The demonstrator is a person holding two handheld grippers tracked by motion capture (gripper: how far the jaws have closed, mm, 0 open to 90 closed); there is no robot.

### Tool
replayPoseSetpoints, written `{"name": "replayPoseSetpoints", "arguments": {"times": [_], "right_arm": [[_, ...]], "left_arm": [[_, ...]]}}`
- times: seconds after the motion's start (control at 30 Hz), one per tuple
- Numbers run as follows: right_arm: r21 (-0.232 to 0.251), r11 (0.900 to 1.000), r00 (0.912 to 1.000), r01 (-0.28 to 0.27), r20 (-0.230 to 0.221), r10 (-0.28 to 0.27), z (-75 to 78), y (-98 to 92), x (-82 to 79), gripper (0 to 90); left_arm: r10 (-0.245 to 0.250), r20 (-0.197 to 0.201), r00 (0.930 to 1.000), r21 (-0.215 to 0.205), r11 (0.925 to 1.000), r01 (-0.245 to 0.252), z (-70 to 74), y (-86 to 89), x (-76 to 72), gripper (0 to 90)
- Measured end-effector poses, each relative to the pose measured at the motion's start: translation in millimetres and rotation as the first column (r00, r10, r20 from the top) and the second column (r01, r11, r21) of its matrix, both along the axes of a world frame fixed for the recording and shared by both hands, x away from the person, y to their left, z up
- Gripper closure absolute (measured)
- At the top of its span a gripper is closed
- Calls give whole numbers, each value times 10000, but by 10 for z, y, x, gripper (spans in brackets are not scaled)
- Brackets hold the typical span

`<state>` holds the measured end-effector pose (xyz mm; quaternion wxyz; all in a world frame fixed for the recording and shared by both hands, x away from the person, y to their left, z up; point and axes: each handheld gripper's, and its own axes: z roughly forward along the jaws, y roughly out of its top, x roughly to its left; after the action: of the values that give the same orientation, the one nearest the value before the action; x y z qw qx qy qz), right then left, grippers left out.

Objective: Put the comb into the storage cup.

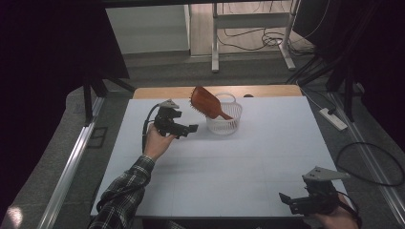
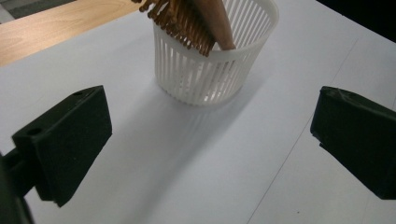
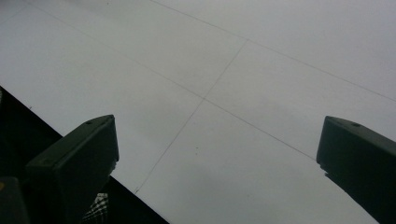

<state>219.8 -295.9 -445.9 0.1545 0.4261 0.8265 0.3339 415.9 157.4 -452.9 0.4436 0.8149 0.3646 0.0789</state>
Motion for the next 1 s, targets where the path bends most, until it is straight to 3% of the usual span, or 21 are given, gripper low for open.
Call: {"name": "replayPoseSetpoints", "arguments": {"times": [0.37,1.0], "right_arm": [[-50,10000,10000,-20,-46,20,-6,5,4,0],[-127,9999,9999,-43,-108,41,-9,15,5,0]], "left_arm": [[52,3,10000,-14,10000,-52,-5,98,-114,0],[40,-28,10000,381,9993,-39,-25,171,-314,0]]}}
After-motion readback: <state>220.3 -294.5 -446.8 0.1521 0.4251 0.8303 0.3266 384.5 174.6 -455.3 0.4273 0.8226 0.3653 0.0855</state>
